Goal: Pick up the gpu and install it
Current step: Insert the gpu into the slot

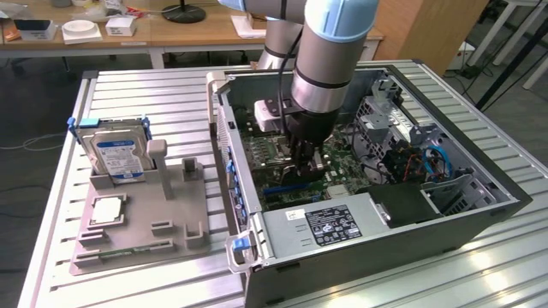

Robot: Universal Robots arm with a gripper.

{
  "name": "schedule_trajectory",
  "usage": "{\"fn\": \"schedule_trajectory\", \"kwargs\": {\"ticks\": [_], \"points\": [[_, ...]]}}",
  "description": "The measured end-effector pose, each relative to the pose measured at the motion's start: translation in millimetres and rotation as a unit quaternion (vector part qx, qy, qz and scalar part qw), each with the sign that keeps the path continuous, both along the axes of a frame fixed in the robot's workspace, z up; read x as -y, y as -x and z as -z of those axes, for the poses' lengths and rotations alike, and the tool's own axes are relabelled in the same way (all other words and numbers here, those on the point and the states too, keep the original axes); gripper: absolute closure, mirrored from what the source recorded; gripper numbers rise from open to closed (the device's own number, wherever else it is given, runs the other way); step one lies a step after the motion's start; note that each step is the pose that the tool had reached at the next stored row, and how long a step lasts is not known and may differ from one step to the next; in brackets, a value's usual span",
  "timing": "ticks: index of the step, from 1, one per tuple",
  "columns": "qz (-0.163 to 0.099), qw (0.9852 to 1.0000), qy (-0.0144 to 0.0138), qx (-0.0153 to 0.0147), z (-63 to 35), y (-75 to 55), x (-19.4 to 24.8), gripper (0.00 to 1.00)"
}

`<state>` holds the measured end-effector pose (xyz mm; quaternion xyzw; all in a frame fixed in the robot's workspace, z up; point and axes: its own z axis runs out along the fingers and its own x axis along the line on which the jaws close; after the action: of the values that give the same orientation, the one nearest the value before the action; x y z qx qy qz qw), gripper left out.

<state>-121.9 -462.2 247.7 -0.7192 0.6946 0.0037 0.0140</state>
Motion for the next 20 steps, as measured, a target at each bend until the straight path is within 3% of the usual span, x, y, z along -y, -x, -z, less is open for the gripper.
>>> {"fn": "schedule_trajectory", "kwargs": {"ticks": [9,15,20], "points": [[0.000,1.0000,0.0005,0.0041,2.6,3.1,0.1,0.74],[0.001,1.0000,-0.0007,0.0041,1.6,3.0,-0.2,0.74],[0.002,1.0000,0.0002,0.0027,-0.6,3.1,0.0,0.74]]}}
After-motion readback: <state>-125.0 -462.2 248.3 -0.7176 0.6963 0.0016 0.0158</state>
